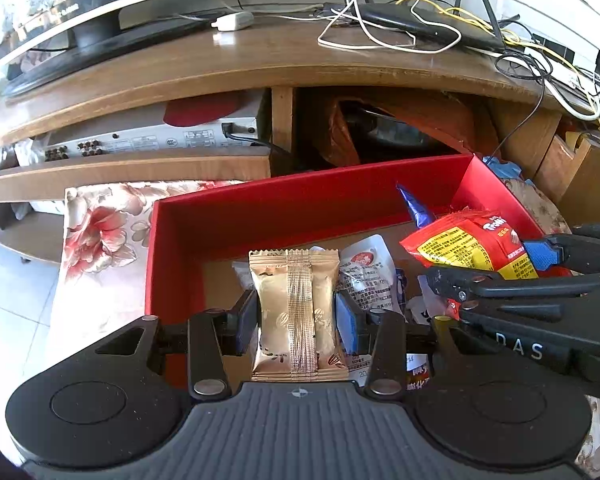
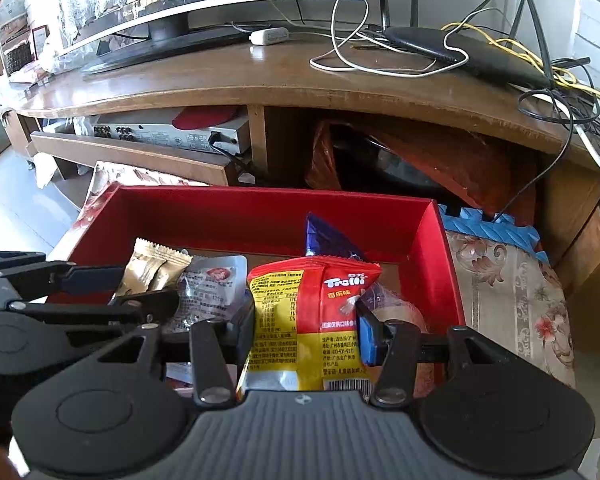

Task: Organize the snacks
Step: 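Lower the gold packet and Trolli bag into the box, open both tools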

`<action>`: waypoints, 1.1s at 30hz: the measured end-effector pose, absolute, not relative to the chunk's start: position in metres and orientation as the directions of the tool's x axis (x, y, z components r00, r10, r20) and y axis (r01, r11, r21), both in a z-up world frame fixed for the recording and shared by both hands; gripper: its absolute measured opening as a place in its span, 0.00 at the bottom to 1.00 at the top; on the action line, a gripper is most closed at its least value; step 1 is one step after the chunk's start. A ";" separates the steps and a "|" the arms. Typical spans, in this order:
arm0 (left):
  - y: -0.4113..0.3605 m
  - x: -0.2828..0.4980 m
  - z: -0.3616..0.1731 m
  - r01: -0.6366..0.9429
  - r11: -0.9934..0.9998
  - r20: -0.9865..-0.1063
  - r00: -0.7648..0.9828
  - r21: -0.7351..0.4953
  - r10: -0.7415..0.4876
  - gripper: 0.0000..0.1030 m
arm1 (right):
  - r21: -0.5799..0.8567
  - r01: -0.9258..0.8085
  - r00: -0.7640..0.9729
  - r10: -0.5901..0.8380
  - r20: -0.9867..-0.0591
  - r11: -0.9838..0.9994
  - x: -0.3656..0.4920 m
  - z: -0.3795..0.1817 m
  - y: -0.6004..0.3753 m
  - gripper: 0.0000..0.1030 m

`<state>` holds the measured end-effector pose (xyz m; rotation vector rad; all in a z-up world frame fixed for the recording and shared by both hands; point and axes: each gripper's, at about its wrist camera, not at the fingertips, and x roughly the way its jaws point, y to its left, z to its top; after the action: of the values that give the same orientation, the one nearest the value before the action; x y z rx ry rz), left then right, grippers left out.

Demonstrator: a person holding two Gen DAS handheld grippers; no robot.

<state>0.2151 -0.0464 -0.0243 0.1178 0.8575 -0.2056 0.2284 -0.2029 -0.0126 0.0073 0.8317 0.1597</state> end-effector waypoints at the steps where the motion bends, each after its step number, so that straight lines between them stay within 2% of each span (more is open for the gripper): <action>1: -0.046 0.215 -0.024 0.226 0.974 -0.760 0.636 0.020 -0.132 0.48 | 0.068 -0.139 0.663 0.143 -0.735 0.988 0.228 -0.013 -0.203 0.45; 33: -0.045 0.214 -0.028 0.223 0.974 -0.756 0.644 0.043 -0.114 0.51 | 0.029 -0.168 0.657 0.134 -0.742 0.985 0.226 -0.016 -0.199 0.45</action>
<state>0.2143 -0.0454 -0.0278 0.1367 0.8501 -0.1927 0.2264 -0.1992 -0.0161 -0.0433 0.8373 0.1711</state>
